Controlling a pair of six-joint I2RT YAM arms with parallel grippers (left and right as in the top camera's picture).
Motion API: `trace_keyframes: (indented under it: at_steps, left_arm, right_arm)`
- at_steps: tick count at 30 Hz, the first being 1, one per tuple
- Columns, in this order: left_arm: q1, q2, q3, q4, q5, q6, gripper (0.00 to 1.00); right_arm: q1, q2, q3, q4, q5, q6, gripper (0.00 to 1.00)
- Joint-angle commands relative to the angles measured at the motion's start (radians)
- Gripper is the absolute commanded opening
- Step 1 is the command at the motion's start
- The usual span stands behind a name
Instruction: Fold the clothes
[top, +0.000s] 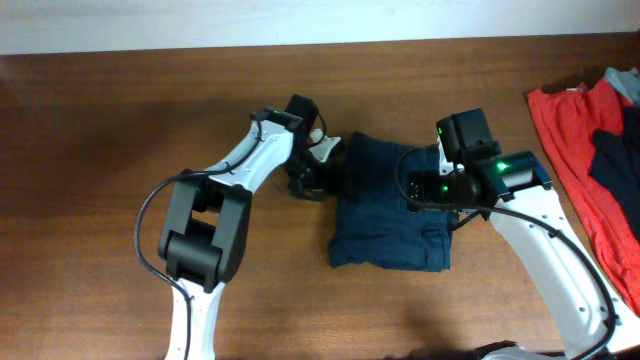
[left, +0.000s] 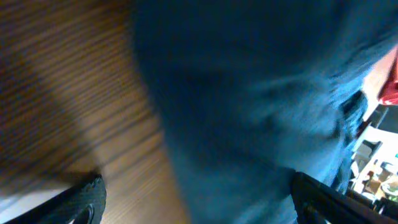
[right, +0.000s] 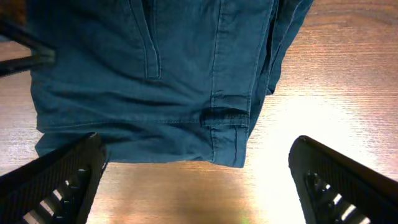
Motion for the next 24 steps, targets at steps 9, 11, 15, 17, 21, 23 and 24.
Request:
trace_keyframes:
  at_steps: [9, 11, 15, 17, 21, 23, 24]
  left_arm:
    - [-0.159, -0.001, -0.026, 0.121, -0.05, -0.149, 0.1]
    - [-0.155, -0.005, -0.026, 0.114, -0.05, -0.169, 0.01]
    - [-0.102, -0.054, -0.025, 0.074, -0.116, -0.221, 0.0]
    - [-0.063, -0.098, -0.025, 0.054, -0.176, -0.27, 0.0]
    - [0.056, -0.24, -0.025, 0.049, -0.287, -0.365, 0.01]
    - [0.128, -0.319, -0.025, 0.048, -0.362, -0.388, 0.01]
    - [0.167, -0.353, -0.025, 0.048, -0.395, -0.396, 0.0]
  right_arm:
    - [-0.003, -0.013, 0.017, 0.0, 0.008, -0.002, 0.95]
    - [-0.003, -0.013, 0.017, 0.0, 0.007, -0.002, 0.95]
    - [-0.003, -0.013, 0.017, 0.0, 0.007, -0.002, 0.95]
    - [-0.003, -0.013, 0.017, -0.001, 0.006, -0.002, 0.95]
    - [-0.003, -0.013, 0.017, -0.008, 0.004, -0.002, 0.95]
    - [-0.003, -0.013, 0.017, -0.011, 0.004, -0.002, 0.95]
    - [-0.003, -0.013, 0.017, -0.011, 0.004, -0.002, 0.95]
